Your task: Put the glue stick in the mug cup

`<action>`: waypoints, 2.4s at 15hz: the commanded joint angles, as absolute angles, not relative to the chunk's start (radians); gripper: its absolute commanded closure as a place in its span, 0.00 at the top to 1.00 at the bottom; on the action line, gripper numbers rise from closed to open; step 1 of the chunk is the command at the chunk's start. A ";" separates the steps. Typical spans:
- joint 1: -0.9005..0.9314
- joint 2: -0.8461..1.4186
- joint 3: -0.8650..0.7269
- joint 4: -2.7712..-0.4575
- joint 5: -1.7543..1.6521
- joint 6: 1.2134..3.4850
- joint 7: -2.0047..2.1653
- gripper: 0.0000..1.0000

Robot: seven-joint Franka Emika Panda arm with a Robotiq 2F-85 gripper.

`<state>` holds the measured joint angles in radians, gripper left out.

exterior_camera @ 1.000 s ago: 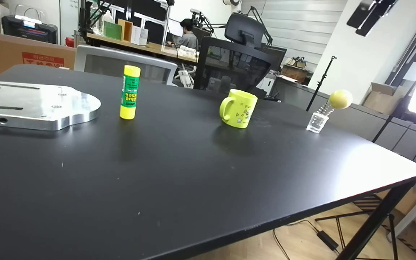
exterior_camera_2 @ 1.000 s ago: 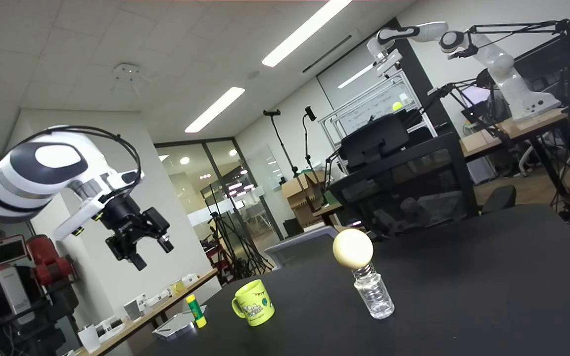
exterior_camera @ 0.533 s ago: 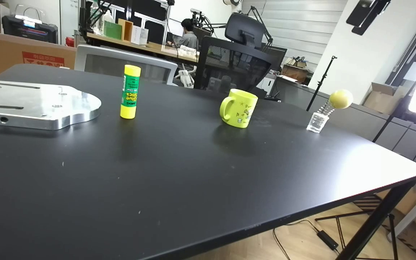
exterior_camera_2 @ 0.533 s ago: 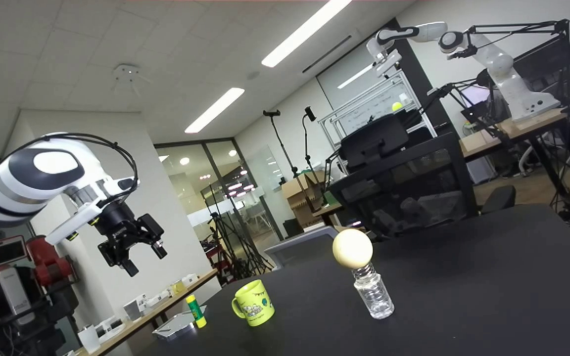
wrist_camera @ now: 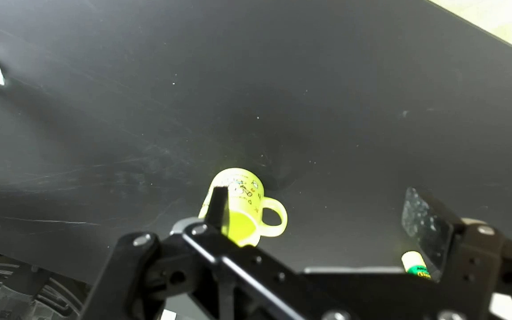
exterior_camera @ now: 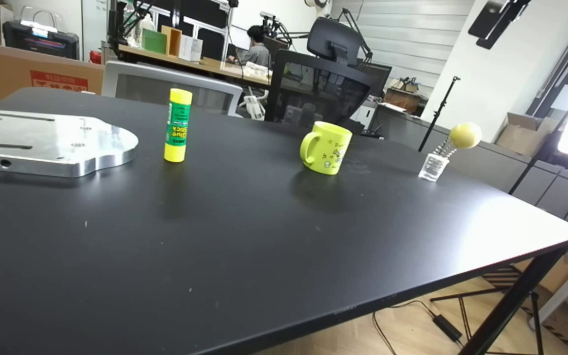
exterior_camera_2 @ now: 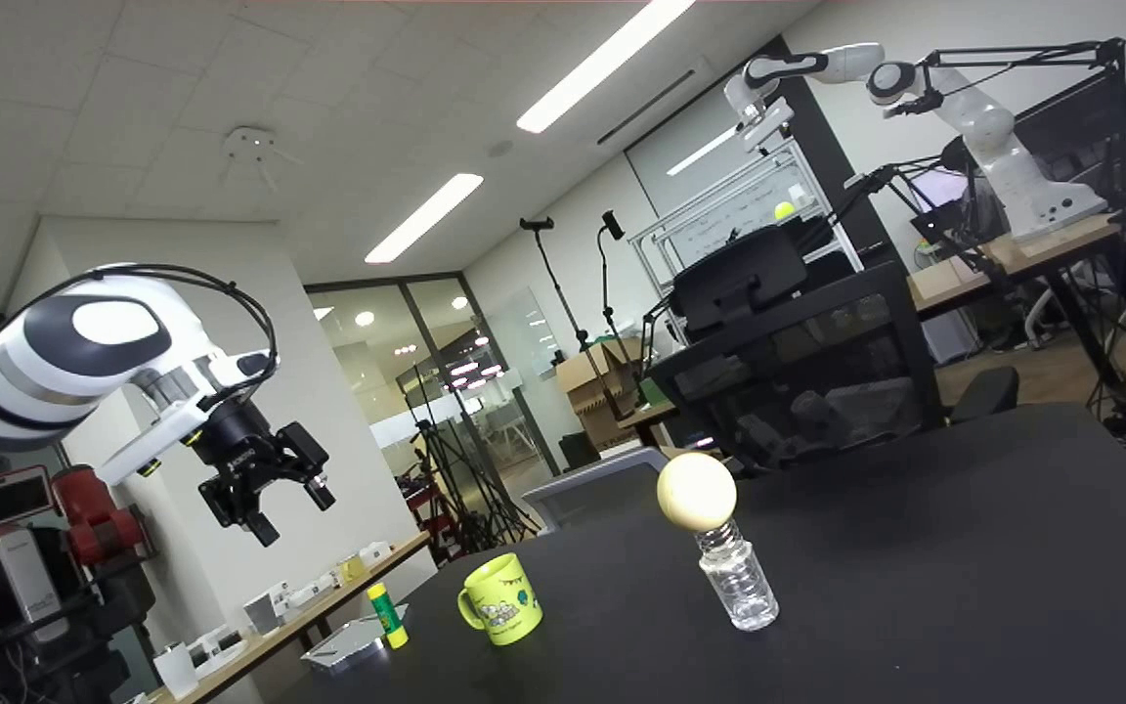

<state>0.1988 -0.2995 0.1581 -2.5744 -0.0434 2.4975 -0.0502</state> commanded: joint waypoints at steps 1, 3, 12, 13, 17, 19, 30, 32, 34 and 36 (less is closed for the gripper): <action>0.179 -0.158 0.155 -2.452 -0.067 2.523 -0.082 1.00; 0.177 -0.053 0.159 -2.358 -0.075 2.528 -0.108 1.00; 0.270 0.365 0.231 -1.857 -0.151 2.419 -0.164 1.00; 0.292 0.401 0.240 -1.806 -0.166 2.394 -0.165 1.00; 0.368 0.533 0.264 -1.628 -0.212 2.291 -0.209 1.00; 0.363 0.480 0.258 -1.718 -0.194 2.352 -0.179 1.00; 0.362 0.546 0.247 -1.639 -0.201 2.311 -0.191 1.00; 0.369 0.597 0.245 -1.568 -0.211 2.267 -0.218 1.00; 0.384 0.658 0.238 -1.474 -0.228 2.217 -0.243 1.00; 0.402 0.719 0.235 -1.373 -0.247 2.162 -0.269 1.00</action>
<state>0.3662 0.6133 0.2503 -1.5566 -0.2177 2.2588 -0.2365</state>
